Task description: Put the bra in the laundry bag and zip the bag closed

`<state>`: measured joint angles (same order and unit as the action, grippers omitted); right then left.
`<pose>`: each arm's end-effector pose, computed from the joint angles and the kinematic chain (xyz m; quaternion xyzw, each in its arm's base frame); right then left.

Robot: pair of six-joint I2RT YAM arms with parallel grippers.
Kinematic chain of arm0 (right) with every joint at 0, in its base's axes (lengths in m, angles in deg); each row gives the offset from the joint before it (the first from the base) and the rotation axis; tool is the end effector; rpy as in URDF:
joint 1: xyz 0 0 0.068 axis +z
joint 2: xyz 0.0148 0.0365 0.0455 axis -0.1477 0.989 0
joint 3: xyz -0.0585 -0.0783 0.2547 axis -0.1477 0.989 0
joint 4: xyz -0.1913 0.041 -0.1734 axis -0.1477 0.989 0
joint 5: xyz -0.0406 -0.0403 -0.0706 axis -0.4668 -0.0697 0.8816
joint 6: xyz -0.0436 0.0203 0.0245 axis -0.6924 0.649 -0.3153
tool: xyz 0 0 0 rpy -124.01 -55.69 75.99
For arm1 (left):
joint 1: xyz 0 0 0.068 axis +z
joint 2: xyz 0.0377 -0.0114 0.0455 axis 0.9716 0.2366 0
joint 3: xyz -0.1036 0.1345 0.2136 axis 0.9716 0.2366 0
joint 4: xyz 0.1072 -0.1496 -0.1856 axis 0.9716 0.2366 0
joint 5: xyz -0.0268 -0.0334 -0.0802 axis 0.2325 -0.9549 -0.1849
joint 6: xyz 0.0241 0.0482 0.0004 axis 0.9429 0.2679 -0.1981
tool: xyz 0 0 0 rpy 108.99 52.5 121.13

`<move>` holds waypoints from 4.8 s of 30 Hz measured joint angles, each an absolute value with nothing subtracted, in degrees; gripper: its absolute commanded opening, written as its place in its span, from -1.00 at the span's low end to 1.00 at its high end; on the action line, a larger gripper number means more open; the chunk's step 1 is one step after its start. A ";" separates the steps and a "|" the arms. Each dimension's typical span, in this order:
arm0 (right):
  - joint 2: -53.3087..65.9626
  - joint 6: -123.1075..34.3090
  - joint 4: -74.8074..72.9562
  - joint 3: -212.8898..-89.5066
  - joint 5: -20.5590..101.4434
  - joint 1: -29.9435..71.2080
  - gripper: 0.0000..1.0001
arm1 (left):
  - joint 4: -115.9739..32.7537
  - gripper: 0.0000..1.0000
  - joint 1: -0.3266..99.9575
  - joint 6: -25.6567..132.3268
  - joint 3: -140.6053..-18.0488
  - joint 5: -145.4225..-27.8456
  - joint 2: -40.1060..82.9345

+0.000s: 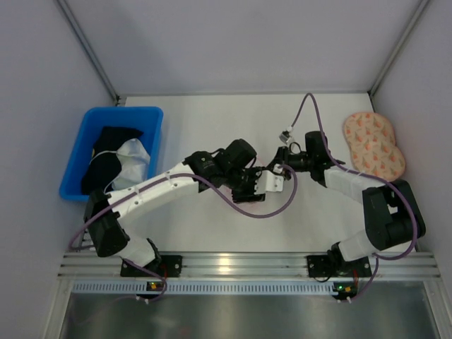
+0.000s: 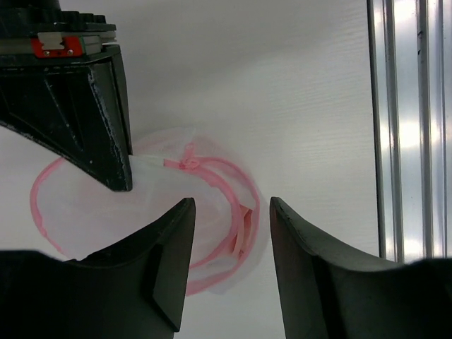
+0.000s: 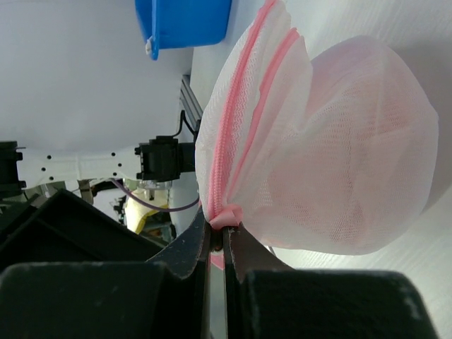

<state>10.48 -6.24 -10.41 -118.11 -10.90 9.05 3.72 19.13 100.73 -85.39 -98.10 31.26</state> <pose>0.2725 0.1183 0.2031 -0.0432 0.8009 0.5840 0.1251 0.1618 -0.2732 0.3236 0.7122 0.5955 -0.2204 0.2993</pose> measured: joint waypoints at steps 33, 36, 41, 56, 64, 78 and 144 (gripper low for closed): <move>9.69 -4.39 -7.65 -121.30 -10.46 9.66 -1.00 | 8.24 -0.20 15.87 105.97 -86.27 -95.61 38.36; 9.69 -5.65 -7.08 -121.85 -10.42 9.66 -1.00 | 10.93 -0.17 15.83 106.48 -84.87 -97.31 34.02; 9.69 -7.25 -5.58 -121.87 -10.24 9.66 -1.00 | 11.76 -0.12 15.83 107.15 -84.59 -97.97 27.44; 9.41 -7.07 -4.66 -121.87 -8.80 10.58 -1.00 | 3.48 -0.05 15.83 115.28 -88.24 -95.15 36.90; 8.95 -5.52 -4.64 -121.87 -8.21 10.99 -1.00 | 1.86 -0.05 14.56 117.16 -92.56 -88.81 44.70; 8.95 -5.28 -3.15 -121.87 -6.42 10.99 -1.00 | 2.89 -0.14 13.09 119.09 -92.56 -78.78 46.36; 18.13 -17.98 11.39 -136.18 -10.74 8.83 -0.14 | 3.39 -1.00 16.07 114.45 -78.55 -98.34 29.88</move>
<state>18.13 -17.98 11.39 -136.18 -10.74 8.83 3.39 16.07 114.45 -78.55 -98.34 29.88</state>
